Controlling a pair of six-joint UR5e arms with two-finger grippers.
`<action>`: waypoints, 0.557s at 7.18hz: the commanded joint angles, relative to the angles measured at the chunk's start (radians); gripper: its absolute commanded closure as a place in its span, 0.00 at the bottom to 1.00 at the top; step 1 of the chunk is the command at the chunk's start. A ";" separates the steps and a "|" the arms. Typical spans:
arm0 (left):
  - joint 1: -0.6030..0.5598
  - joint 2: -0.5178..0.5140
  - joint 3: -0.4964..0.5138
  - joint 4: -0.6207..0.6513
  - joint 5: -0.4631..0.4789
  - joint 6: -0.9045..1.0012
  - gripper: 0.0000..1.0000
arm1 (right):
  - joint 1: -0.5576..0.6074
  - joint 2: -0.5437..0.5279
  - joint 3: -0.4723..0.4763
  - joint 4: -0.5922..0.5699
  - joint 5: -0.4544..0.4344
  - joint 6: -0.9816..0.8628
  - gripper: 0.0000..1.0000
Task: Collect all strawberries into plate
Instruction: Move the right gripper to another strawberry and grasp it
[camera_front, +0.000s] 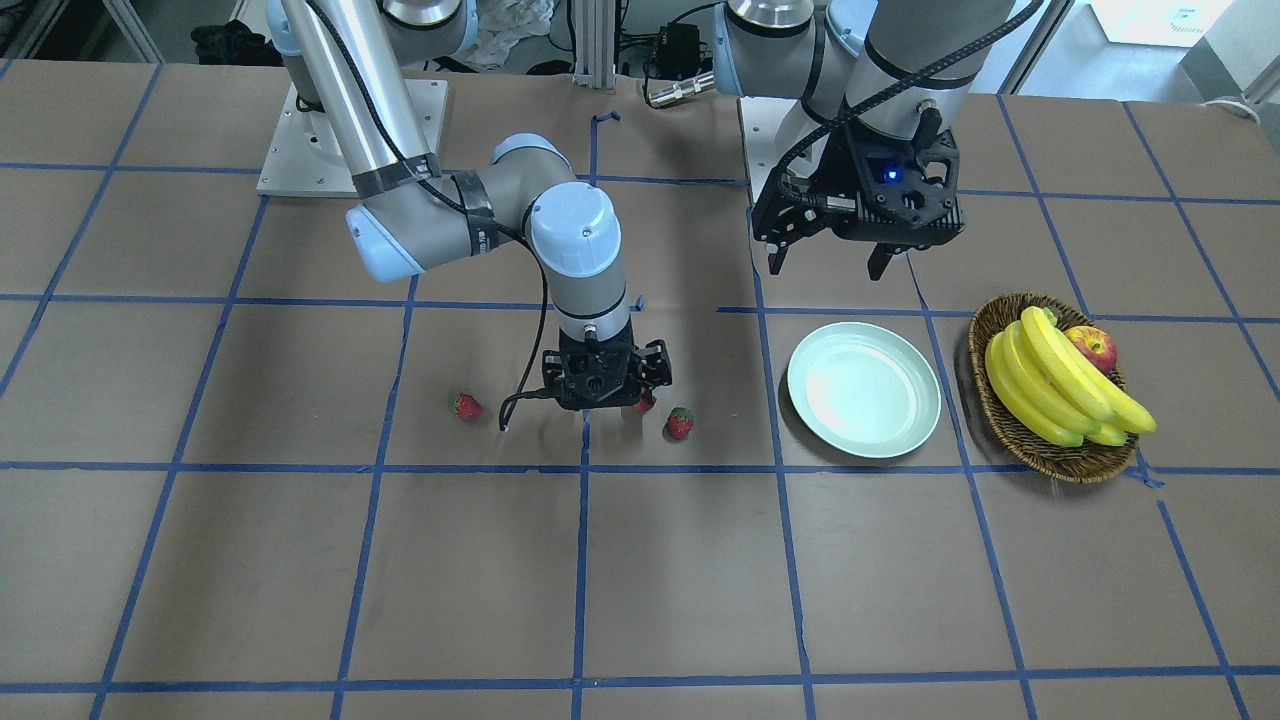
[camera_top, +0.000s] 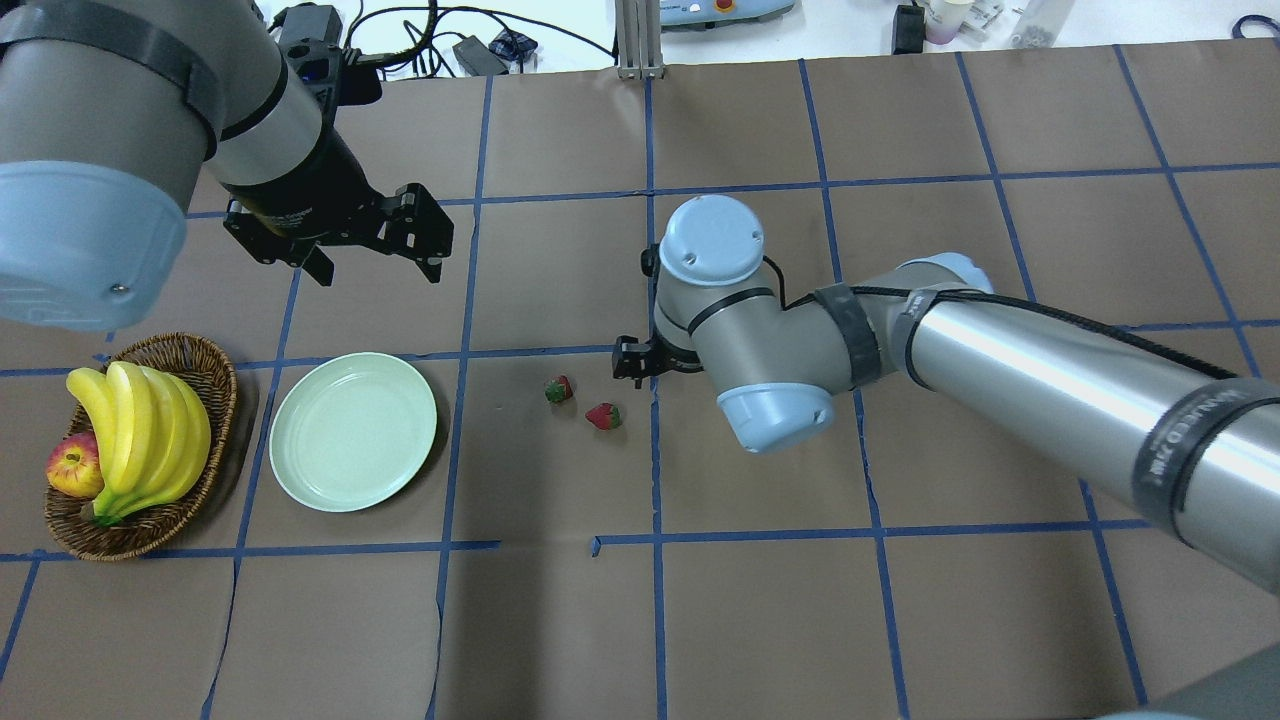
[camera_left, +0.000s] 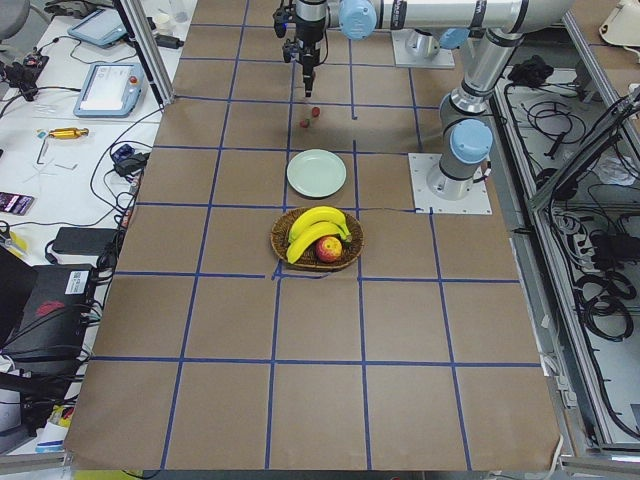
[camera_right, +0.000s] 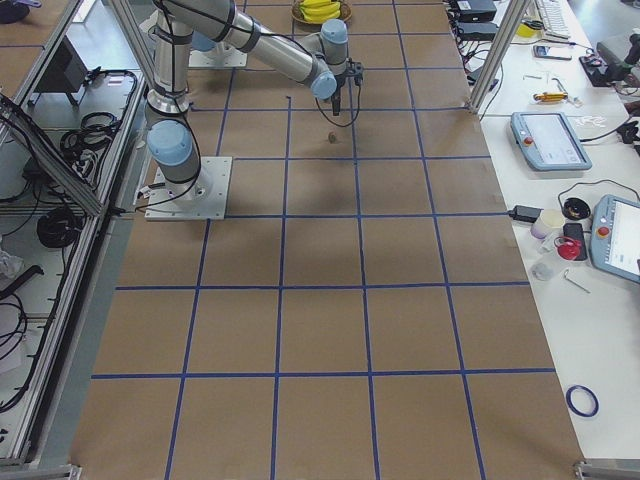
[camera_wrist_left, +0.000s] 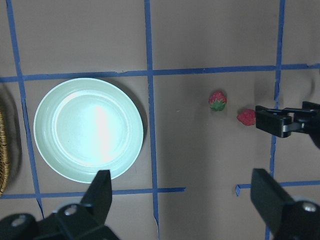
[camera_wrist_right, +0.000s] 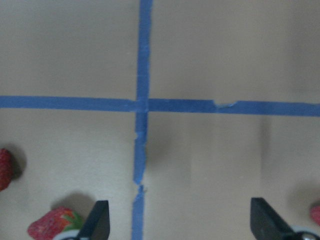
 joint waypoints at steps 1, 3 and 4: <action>0.000 0.000 0.001 0.000 0.000 0.000 0.00 | -0.107 -0.024 0.017 0.039 -0.005 -0.148 0.00; 0.001 0.002 0.001 0.000 0.000 0.002 0.00 | -0.152 -0.020 0.083 0.023 -0.012 -0.299 0.00; 0.000 0.000 0.000 0.000 0.000 0.002 0.00 | -0.152 -0.018 0.082 0.026 -0.012 -0.298 0.00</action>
